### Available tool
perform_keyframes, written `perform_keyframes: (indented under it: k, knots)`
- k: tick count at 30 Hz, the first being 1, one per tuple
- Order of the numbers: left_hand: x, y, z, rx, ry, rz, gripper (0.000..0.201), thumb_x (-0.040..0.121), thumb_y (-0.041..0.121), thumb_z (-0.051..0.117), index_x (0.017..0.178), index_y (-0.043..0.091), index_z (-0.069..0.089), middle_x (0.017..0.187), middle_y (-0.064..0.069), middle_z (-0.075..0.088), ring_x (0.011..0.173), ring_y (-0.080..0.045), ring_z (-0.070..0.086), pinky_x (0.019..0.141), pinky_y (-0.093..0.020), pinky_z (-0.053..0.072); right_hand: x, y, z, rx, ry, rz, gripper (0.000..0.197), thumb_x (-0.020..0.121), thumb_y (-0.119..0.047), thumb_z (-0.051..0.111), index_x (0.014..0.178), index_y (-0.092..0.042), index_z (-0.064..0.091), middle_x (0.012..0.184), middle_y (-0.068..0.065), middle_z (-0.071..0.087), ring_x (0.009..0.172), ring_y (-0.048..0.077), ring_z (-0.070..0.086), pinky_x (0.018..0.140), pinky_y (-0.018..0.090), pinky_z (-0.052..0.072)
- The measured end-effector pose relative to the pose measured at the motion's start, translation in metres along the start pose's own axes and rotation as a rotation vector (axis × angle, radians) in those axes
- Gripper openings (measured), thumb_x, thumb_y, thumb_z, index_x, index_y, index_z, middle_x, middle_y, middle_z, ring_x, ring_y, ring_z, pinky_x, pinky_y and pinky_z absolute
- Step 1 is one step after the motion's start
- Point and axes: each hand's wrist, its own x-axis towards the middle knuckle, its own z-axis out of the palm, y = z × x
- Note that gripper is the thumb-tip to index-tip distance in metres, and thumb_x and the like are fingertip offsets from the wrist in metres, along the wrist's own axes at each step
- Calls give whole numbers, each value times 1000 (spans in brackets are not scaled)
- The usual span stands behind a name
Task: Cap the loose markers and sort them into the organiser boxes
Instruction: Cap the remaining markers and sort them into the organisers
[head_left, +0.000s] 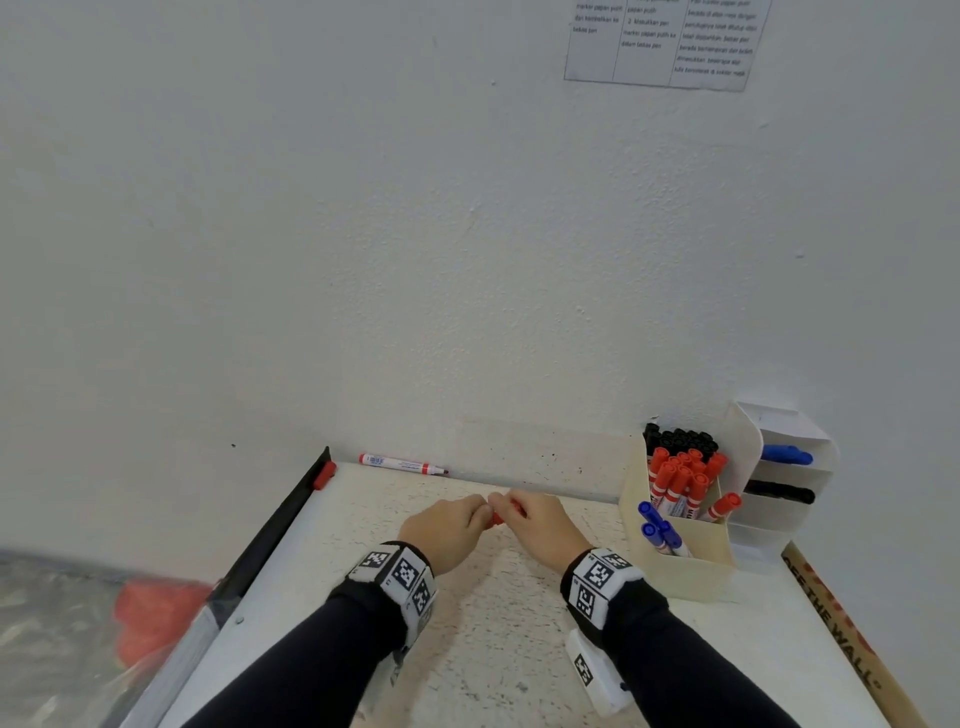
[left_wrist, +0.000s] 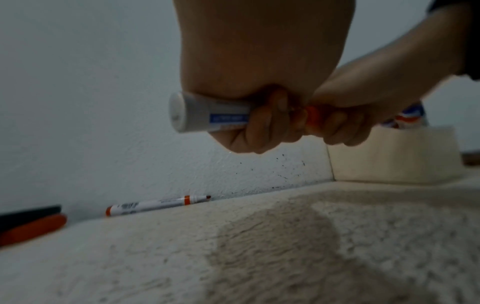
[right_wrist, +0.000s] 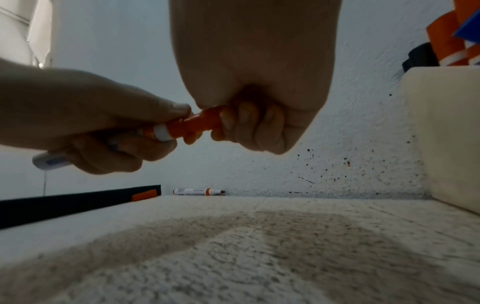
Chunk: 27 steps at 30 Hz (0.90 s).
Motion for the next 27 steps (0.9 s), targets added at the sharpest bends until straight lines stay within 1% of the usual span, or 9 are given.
perform_keyframes:
  k: [6, 8, 10, 12, 15, 18, 22, 24, 27]
  knots:
    - [-12, 2, -2, 79, -63, 68, 37, 95, 50, 33, 106, 20, 53, 89, -3, 63, 83, -21, 58, 70, -31, 41, 0, -11, -5, -86, -34, 18, 50, 96, -35, 40, 51, -15, 41, 50, -1, 36, 48, 10, 33, 51, 23, 26]
    - [-11, 2, -4, -16, -92, 35, 38, 96, 49, 33, 101, 19, 56, 95, -3, 64, 84, -20, 58, 76, -33, 44, -1, -11, -2, -61, -26, -23, 50, 97, -31, 41, 49, -17, 37, 49, -2, 33, 46, 9, 30, 49, 22, 24]
    - [-12, 1, -8, -172, -167, 1, 37, 97, 46, 35, 85, 18, 55, 79, -2, 59, 67, -15, 50, 66, -28, 42, -6, -11, -3, -3, 22, -48, 47, 98, -27, 41, 52, -17, 39, 50, -4, 39, 46, 4, 36, 48, 17, 27]
    - [-17, 0, -13, -308, -231, -44, 39, 97, 43, 35, 68, 20, 44, 62, 3, 46, 49, -11, 35, 49, -21, 31, -8, -7, -9, 58, 134, -35, 44, 99, -24, 38, 55, -19, 43, 56, -6, 47, 52, 1, 44, 51, 11, 32]
    - [-24, -8, -15, -278, -195, -75, 35, 99, 42, 31, 74, 21, 44, 63, 5, 43, 49, -8, 34, 47, -20, 28, -8, 1, -20, 59, 244, -4, 40, 99, -23, 36, 60, -18, 43, 63, -1, 48, 58, 10, 43, 53, 16, 31]
    - [-27, -12, -12, -369, -70, -132, 27, 100, 40, 30, 88, 18, 42, 66, 4, 44, 50, -8, 35, 45, -19, 28, 1, 19, -22, -67, 172, 55, 27, 95, -15, 44, 68, -17, 48, 78, 5, 56, 65, 11, 47, 58, 15, 33]
    - [-25, -15, -14, -465, -3, -197, 39, 101, 36, 27, 70, 17, 43, 60, 2, 41, 44, -9, 30, 40, -18, 25, 9, 46, -23, -121, 230, 224, 21, 87, 2, 50, 89, -6, 68, 107, 17, 62, 93, 23, 59, 83, 20, 41]
    - [-24, -16, -17, -452, -13, -216, 45, 101, 33, 24, 66, 17, 45, 59, 2, 42, 46, -10, 32, 42, -19, 26, 10, 53, -25, -117, 234, 268, 24, 88, 2, 49, 103, -1, 67, 117, 18, 59, 107, 26, 58, 92, 23, 40]
    - [-25, -15, -21, -350, -50, -219, 44, 102, 29, 20, 68, 17, 46, 62, 2, 42, 48, -9, 33, 45, -19, 26, 9, 55, -26, -170, 67, 319, 28, 88, 0, 45, 113, -4, 58, 137, 16, 45, 127, 27, 44, 100, 25, 34]
